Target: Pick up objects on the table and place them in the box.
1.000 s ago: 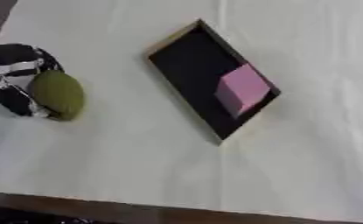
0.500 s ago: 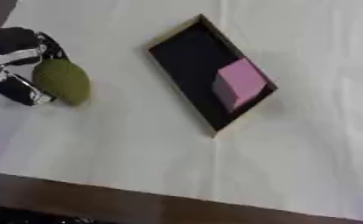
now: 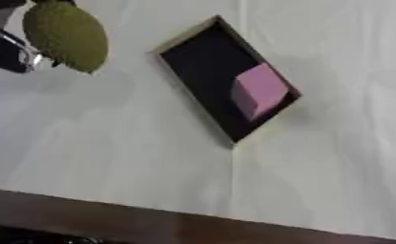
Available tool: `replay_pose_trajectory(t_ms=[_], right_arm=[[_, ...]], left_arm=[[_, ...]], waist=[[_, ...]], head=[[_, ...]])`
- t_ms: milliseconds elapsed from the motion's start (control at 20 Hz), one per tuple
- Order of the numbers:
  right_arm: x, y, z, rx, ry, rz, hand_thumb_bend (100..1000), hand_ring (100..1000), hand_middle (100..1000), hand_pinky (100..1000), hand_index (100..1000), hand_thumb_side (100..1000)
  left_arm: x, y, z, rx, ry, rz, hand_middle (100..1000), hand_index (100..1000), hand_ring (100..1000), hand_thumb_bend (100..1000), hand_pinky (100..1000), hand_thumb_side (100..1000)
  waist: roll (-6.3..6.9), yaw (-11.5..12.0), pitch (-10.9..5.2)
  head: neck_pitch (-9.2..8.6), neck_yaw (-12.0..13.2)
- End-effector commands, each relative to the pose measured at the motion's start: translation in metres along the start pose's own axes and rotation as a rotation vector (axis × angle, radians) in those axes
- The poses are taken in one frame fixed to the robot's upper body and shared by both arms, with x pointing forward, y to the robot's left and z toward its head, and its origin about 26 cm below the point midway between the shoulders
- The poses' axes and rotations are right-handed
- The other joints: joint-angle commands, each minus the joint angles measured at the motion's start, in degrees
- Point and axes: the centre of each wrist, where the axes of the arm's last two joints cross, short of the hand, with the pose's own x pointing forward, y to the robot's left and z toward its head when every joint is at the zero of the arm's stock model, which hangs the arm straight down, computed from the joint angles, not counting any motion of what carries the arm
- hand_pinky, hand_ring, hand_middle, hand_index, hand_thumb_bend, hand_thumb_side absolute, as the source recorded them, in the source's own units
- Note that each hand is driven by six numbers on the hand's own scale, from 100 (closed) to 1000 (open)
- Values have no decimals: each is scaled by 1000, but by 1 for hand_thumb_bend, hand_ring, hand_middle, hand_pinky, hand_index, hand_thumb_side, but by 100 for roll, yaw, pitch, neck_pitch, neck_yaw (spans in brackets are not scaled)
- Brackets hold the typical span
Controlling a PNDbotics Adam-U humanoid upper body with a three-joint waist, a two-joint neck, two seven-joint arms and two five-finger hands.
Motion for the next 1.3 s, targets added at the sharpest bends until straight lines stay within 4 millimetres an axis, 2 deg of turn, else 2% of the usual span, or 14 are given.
replay_pose_trajectory(t_ms=[50,250,700,950,1250,1300], right_arm=[[5,-7,-7,-10,-27,5,100,729,664,824,772,686],[7,-7,-10,3,-40,-8,100,729,665,824,772,685],[9,-6,-13,6,-54,-34,100,729,664,823,770,683],[10,-5,-15,6,-58,-49,100,728,664,823,768,682],[10,-4,-16,1,-58,-62,100,728,663,823,767,683],[10,-4,-15,1,-57,-63,100,727,663,823,767,684]], left_arm=[[9,14,-17,48,-33,21,594,703,632,191,704,100],[19,10,-56,78,-43,62,589,699,627,150,710,100],[27,-39,-124,3,-40,154,589,700,628,124,709,100],[30,-68,-146,-49,-23,166,599,717,651,155,727,100],[28,-96,-159,-77,-7,187,641,752,700,181,767,100],[28,-98,-160,-76,-12,187,664,773,719,196,777,155]], waist=[[23,-25,-189],[22,-96,-222],[11,-184,-241],[9,-231,-225],[11,-257,-202],[11,-257,-199]], head=[[44,-19],[19,28],[-39,95],[-54,129],[-62,132],[-62,125]])
